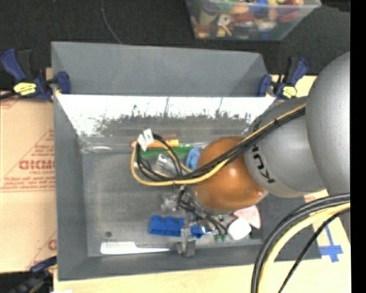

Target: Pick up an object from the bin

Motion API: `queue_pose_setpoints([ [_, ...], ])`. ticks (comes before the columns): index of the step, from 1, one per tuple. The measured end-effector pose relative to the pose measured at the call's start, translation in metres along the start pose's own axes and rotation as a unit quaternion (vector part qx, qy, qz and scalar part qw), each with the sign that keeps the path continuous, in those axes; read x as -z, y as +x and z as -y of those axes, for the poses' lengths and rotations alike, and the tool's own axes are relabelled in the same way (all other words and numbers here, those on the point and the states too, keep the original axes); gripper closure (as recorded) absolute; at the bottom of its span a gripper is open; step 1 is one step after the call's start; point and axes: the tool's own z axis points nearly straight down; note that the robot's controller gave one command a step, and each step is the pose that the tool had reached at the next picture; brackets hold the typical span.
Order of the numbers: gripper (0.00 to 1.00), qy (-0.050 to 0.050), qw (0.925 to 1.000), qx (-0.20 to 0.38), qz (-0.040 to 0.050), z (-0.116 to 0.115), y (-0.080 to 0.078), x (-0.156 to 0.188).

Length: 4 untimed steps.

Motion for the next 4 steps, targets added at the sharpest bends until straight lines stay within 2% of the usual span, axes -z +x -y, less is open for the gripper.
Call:
queue_pose_setpoints([
  [1,1.00,0.002,0.9711,-0.239,-0.0082,-0.022,-0.001,-0.004],
  [3,1.00,0.002,0.9710,-0.239,-0.0089,-0.022,-0.001,0.004],
  [4,1.00,0.003,0.9709,-0.239,-0.0143,-0.022,0.001,0.036],
])
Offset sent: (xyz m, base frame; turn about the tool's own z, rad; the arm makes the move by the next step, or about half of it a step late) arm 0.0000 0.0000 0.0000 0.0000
